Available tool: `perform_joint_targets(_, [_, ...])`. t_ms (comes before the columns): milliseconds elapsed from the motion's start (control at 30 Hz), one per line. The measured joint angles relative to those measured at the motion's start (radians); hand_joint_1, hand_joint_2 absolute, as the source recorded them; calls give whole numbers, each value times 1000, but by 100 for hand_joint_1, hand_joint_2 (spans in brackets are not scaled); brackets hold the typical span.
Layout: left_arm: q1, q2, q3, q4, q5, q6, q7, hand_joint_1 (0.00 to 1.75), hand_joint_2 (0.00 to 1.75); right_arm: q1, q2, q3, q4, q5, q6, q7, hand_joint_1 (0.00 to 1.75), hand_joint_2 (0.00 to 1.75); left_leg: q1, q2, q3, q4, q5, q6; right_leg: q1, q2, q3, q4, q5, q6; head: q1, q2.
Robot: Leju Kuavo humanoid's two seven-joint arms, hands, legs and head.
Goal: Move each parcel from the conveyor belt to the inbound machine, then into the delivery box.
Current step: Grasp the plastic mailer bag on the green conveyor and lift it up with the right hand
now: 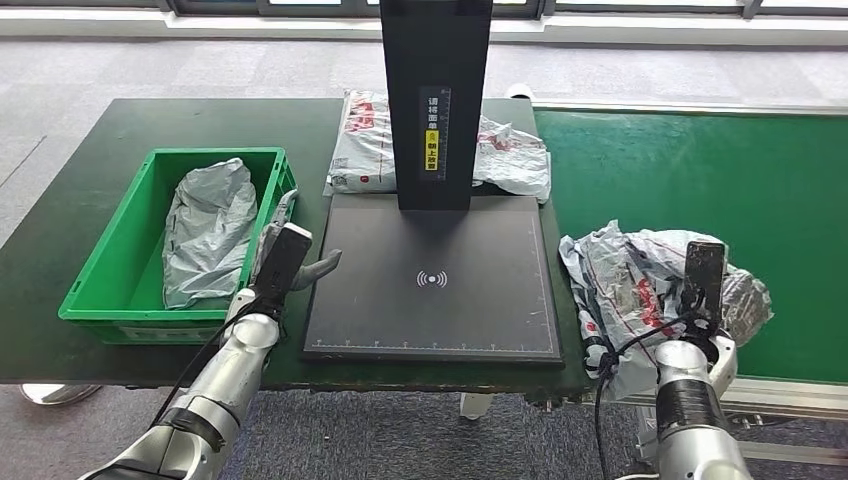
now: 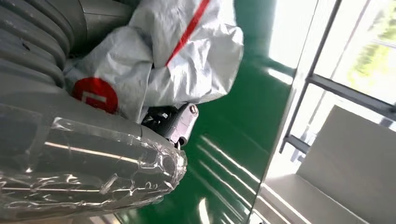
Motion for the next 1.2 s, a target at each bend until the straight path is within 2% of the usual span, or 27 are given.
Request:
perform_joint_targets(100, [1,1,0,10,13,8,-8,0,175,11,39,-16,-115,-140,-1,-104,175,175,0,0,0,0,0,0,0,0,0,0,0,0,0,0])
perform_joint_targets(167, [5,1,1,13,18,16,-12,0,175,20,64,-19,-203,-199,-2,-136,175,175,0,0,0,0,0,0,0,0,0,0,0,0,0,0])
perform_joint_targets(500, [30,0,3,3,20,29,-12,0,175,57,140,-20,-506,-248,-4,-148,175,175,0,0,0,0,0,0,0,0,-1,0,0,0,0,0])
perform_joint_targets(633, [59,-2,8,-34,28,39,-10,0,175,59,201,-18,-665,-222,-5,-148,175,175,0,1,0,0,0,0,0,1,-1,0,0,0,0,0])
perform_joint_targets(800, [82,-3,15,-70,32,42,-6,0,175,44,264,2,-759,-163,-4,-148,175,175,1,1,0,0,0,0,1,1,-1,0,0,-1,0,0])
perform_joint_targets(1067, [83,-11,22,-62,71,42,-47,0,175,-4,312,33,-779,-37,-3,-148,175,175,0,0,0,0,0,0,0,0,-1,0,0,-1,0,0])
perform_joint_targets(1200, [66,-28,22,-45,88,42,-61,0,175,-61,326,45,-727,26,-2,-148,175,175,0,1,0,0,1,0,0,1,-1,0,0,-1,0,0])
